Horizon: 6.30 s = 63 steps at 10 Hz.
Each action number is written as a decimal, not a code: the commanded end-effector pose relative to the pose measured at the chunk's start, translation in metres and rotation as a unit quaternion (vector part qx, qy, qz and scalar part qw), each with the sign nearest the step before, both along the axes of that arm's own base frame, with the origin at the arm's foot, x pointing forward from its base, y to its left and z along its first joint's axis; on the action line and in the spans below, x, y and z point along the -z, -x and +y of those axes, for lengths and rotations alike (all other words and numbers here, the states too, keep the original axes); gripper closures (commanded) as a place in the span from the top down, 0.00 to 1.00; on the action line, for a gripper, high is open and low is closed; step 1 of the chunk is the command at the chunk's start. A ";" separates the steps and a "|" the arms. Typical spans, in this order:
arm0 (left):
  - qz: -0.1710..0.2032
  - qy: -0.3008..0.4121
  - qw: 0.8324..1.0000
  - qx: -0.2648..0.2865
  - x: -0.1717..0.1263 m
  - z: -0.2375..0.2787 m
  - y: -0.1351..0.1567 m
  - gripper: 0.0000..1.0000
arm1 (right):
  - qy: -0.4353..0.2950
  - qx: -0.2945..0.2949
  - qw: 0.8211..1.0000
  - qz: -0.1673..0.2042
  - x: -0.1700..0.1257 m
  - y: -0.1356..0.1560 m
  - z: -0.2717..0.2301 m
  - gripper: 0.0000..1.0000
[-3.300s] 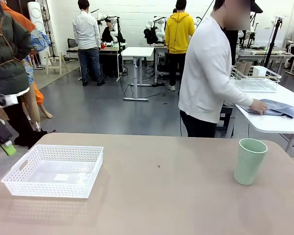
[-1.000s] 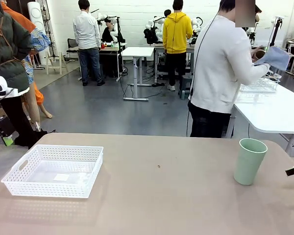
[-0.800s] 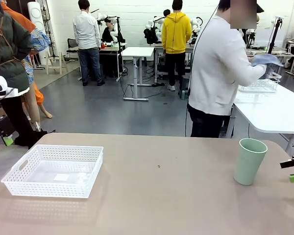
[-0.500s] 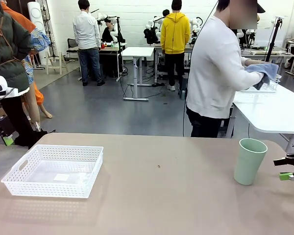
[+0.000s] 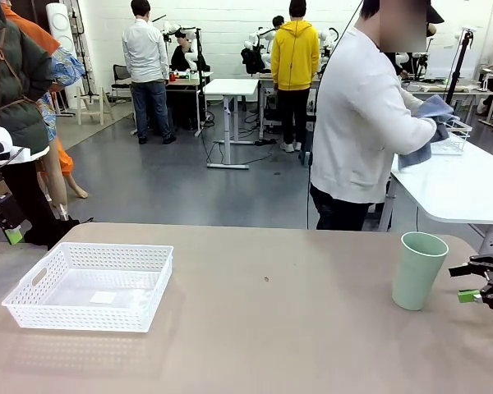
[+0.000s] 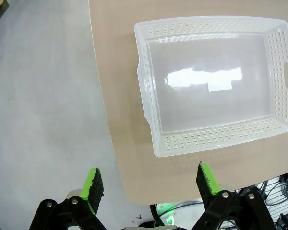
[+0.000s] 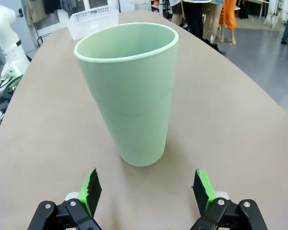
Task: Clean and organize the cups into the basket.
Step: Pick up the Organizing basket and move it to the center of the table, then pick up the Reusable plastic cup from the right side of the table and place it inside the Organizing basket.
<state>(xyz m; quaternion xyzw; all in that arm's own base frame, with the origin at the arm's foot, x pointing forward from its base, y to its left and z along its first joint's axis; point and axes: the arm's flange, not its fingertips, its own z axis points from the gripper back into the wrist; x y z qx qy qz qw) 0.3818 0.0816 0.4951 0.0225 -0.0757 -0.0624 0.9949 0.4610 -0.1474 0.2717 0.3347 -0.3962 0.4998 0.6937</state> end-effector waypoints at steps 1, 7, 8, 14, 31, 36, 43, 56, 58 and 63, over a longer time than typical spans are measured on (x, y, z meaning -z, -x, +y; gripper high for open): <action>-0.001 0.000 1.000 -0.001 -0.001 0.001 0.000 1.00 | -0.001 0.003 1.000 0.004 0.001 0.000 -0.001 1.00; 0.000 0.000 1.000 0.000 0.000 0.000 0.000 1.00 | -0.024 -0.039 0.999 -0.026 0.007 -0.002 0.010 1.00; 0.009 0.009 1.000 0.020 0.001 0.008 -0.007 1.00 | -0.036 -0.051 0.997 -0.034 0.009 -0.005 0.014 1.00; -0.016 -0.011 0.999 0.051 0.009 0.010 -0.011 1.00 | -0.079 -0.068 0.993 -0.053 0.023 -0.017 0.027 1.00; 0.055 -0.016 0.995 0.083 0.056 0.015 -0.001 1.00 | -0.114 -0.101 0.988 -0.040 0.072 -0.047 0.088 1.00; 0.046 0.007 0.996 0.080 0.063 0.011 -0.003 1.00 | -0.109 -0.103 0.988 -0.045 0.071 -0.045 0.086 1.00; 0.014 0.030 0.998 0.061 0.072 -0.002 -0.024 1.00 | -0.112 -0.107 0.987 -0.032 0.070 -0.044 0.083 1.00; 0.077 0.007 0.997 0.027 0.137 -0.005 -0.029 1.00 | -0.112 -0.107 0.987 -0.032 0.070 -0.044 0.083 1.00; 0.083 0.016 0.996 0.028 0.148 0.004 -0.026 1.00 | -0.112 -0.107 0.987 -0.032 0.070 -0.044 0.083 1.00; 0.069 0.026 0.996 0.050 0.145 0.005 -0.025 0.00 | -0.119 -0.126 0.984 -0.036 0.070 -0.042 0.083 0.36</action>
